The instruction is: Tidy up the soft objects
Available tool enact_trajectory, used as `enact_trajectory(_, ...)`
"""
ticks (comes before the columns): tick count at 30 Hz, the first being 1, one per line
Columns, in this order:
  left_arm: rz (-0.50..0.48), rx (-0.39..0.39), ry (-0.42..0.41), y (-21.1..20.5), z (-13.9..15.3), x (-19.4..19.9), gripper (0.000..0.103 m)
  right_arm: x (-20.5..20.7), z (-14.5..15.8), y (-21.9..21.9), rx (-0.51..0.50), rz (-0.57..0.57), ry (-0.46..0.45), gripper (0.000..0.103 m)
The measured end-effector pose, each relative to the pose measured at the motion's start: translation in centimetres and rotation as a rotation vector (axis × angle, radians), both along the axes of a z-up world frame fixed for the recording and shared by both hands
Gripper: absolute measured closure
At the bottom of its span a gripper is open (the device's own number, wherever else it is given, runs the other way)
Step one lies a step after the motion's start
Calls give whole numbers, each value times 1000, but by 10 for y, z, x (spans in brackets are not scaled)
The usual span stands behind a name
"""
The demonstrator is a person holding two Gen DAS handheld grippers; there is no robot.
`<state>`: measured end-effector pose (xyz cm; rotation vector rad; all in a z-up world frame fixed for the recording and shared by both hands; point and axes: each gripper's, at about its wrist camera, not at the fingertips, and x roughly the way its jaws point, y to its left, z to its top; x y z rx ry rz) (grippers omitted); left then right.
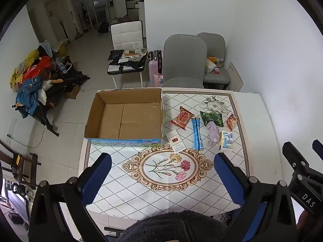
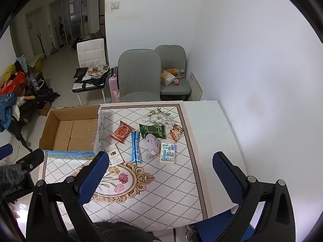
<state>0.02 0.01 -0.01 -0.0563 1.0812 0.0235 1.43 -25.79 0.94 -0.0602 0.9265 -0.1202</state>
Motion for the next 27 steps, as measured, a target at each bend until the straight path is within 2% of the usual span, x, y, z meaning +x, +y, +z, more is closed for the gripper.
enact_trajectory(12,5,12,-11,13,9,0,0,1,1,2,-20,4,-10,0)
enact_trajectory(27,17,24,-20,-3,3,-4,0,-1,5,-1,-12,8,-18,0)
